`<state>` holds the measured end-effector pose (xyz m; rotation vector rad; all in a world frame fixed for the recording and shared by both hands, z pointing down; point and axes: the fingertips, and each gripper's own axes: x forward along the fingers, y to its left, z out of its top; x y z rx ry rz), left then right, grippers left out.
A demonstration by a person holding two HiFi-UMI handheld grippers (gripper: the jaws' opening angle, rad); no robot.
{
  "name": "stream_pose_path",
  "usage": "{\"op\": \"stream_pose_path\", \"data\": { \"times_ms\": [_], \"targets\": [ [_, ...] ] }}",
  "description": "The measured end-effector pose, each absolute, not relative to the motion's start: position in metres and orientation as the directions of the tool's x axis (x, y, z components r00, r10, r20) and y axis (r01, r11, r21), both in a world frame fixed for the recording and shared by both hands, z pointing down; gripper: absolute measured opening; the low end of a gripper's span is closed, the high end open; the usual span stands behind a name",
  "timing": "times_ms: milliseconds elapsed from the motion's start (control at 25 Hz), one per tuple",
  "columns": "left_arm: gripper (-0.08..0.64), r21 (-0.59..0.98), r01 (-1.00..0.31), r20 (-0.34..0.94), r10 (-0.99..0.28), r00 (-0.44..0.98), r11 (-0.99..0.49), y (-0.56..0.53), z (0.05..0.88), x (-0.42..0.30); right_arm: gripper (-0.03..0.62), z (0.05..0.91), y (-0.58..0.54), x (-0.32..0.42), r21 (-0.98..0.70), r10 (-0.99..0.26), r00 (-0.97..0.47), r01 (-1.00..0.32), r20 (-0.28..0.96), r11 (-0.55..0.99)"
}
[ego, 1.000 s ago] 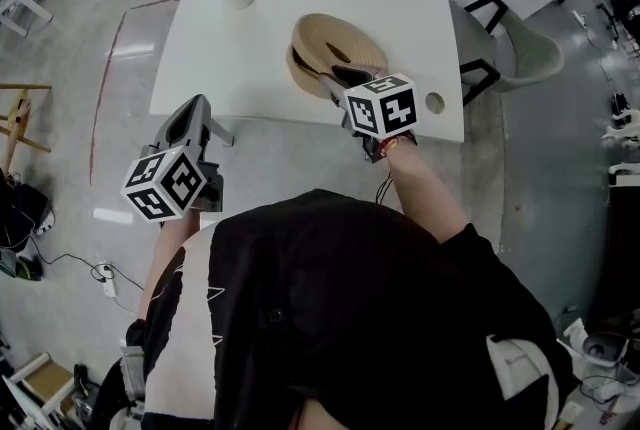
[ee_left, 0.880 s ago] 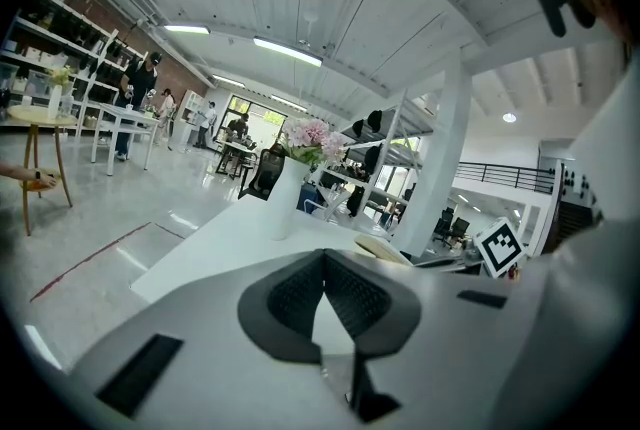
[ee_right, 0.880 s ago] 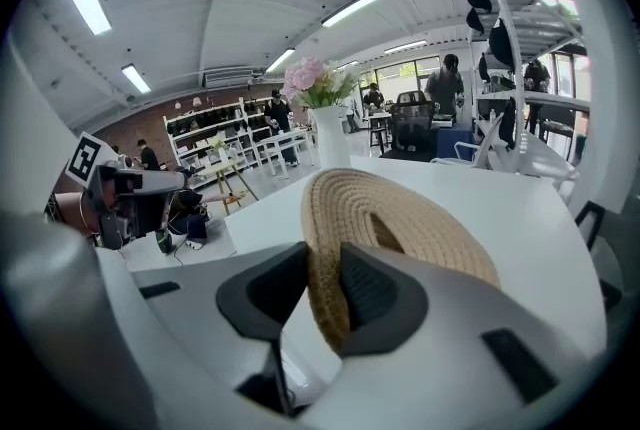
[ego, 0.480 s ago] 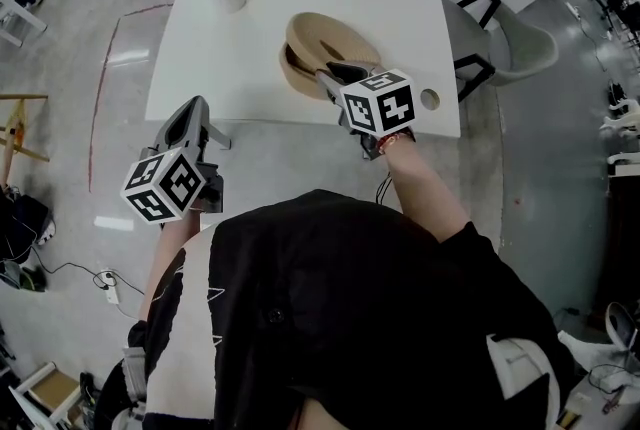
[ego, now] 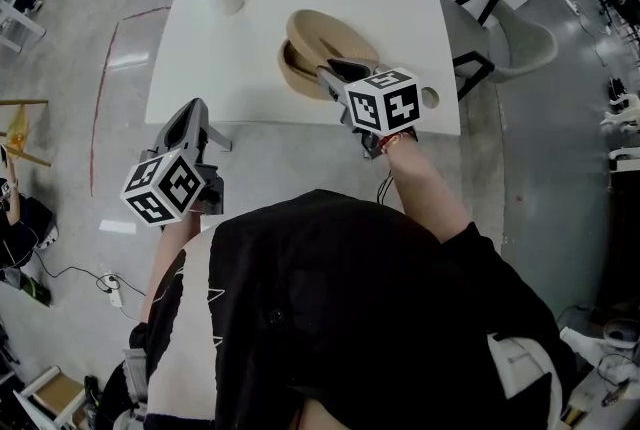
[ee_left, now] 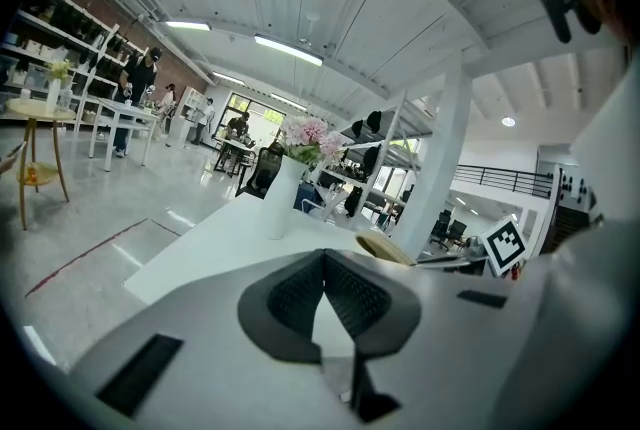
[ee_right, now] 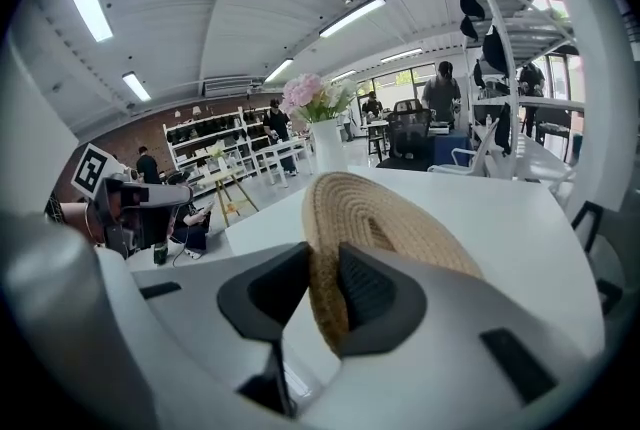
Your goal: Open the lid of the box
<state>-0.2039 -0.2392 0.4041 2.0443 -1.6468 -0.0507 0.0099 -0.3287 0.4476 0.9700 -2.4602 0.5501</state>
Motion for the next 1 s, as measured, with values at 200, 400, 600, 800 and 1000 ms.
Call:
{"op": "stream_pose_path", "data": {
  "times_ms": [200,400,600,800,1000],
  "targets": [
    [0.011,0.404,-0.904,0.284,-0.920,0.271,-0.141,-0.238,0.406,-0.204,0.094,0.442,-0.328,0.010,-0.229,-0.546,-0.673,-0.710,0.500,0.666],
    [0.011,0.400,-0.905,0.284,-0.920,0.270,-0.142,-0.239,0.404,-0.203,0.087,0.436,-0.326,0.008,-0.247,-0.547,-0.688,-0.703,0.477,0.667],
    [0.011,0.401,-0.904,0.282,-0.919,0.276,-0.148,-0.239,0.403,-0.201,0.086,0.433,-0.326,0.009,-0.255,-0.552,-0.691,-0.703,0.468,0.664],
    [0.011,0.403,-0.902,0.283,-0.917,0.281,-0.153,-0.239,0.404,-0.200,0.084,0.427,-0.329,0.012,-0.283,-0.571,-0.692,-0.711,0.441,0.643],
    [0.011,0.404,-0.902,0.282,-0.917,0.283,-0.154,-0.241,0.402,-0.197,0.081,0.420,-0.332,0.018,-0.297,-0.590,-0.692,-0.716,0.415,0.632]
  ]
}}
